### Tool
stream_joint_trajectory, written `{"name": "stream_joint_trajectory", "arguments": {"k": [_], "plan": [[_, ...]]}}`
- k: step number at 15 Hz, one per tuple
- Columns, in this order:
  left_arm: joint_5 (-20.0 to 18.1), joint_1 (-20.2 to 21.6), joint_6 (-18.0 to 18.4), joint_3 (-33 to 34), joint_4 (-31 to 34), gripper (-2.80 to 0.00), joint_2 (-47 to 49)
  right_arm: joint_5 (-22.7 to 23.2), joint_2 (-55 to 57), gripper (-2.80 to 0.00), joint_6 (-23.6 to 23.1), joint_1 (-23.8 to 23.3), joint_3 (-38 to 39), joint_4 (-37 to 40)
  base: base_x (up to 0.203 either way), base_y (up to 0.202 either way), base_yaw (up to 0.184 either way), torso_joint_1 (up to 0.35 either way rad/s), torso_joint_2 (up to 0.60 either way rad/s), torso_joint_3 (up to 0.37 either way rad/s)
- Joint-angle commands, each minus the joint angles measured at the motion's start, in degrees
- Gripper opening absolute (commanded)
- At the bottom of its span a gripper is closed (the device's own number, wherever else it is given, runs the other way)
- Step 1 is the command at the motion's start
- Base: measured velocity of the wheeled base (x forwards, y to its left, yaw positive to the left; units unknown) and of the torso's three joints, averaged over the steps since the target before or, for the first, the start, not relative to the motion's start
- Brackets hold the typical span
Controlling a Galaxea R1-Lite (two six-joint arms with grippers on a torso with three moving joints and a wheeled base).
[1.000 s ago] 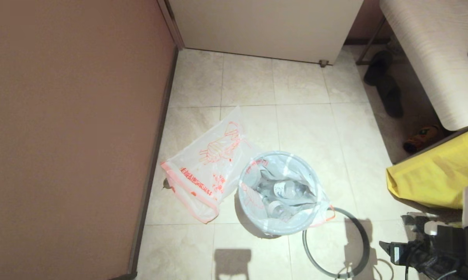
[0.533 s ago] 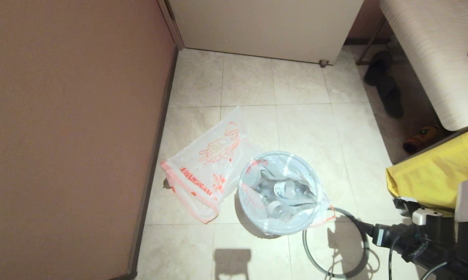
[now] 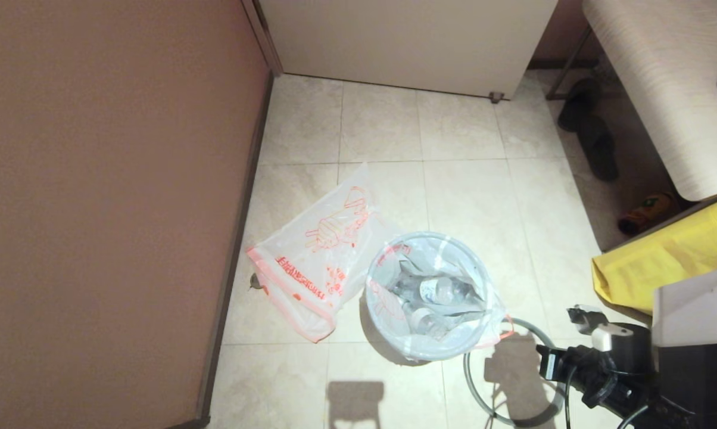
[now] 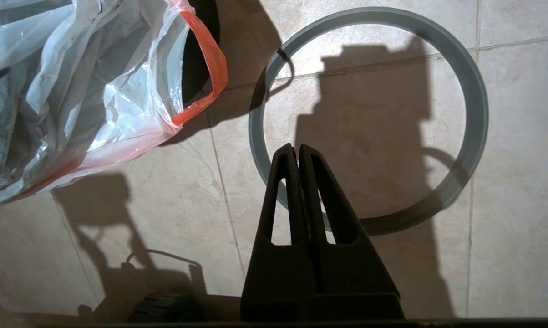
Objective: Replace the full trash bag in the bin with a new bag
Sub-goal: Place the trash bag on the floor
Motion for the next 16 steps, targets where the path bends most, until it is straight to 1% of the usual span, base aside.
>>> {"name": "stream_joint_trajectory", "arguments": {"k": [1,3,4,5,7,10,12,15,16], "plan": [[0.00,0.07,0.04,0.00,-0.05,-2.80,0.05,0.10,0.31,-2.80,0.72,0.82,-0.65,-2.74,0.000,0.000,0.000,0.000,0.00,0.000],[0.00,0.04,-0.05,0.00,-0.05,-2.80,0.05,0.09,0.34,-2.80,0.71,2.40,-0.96,-2.74,0.000,0.000,0.000,0.000,0.00,0.000],[0.00,0.04,0.04,0.00,-0.05,-2.80,0.05,-0.11,0.38,-0.79,0.58,3.70,-0.88,-2.74,0.000,0.000,0.000,0.000,0.00,0.000],[0.00,0.08,-0.03,0.00,-0.05,-2.80,0.05,-0.87,0.26,0.00,0.51,4.72,-0.90,-2.74,0.000,0.000,0.000,0.000,0.00,0.000],[0.00,0.04,0.00,0.00,-0.05,-2.80,0.05,-2.06,0.40,0.00,0.42,6.41,-1.01,-2.74,0.000,0.000,0.000,0.000,0.00,0.000],[0.00,0.11,0.00,0.00,-0.05,-2.80,0.05,-2.34,0.85,0.00,0.33,6.55,-2.68,-2.74,0.000,0.000,0.000,0.000,0.00,0.000],[0.00,0.06,-0.05,0.00,-0.05,-2.80,0.05,-3.86,2.21,0.00,-0.10,6.54,-5.61,-2.74,0.000,0.000,0.000,0.000,0.00,0.000],[0.00,0.04,-0.01,0.00,-0.05,-2.80,0.05,-6.79,6.00,0.00,-3.87,6.33,-11.15,-2.74,0.000,0.000,0.000,0.000,0.00,0.000],[0.00,0.04,0.03,0.00,-0.05,-2.80,0.05,-8.51,6.24,0.00,-4.47,6.25,-12.21,-2.74,0.000,0.000,0.000,0.000,0.00,0.000]]}}
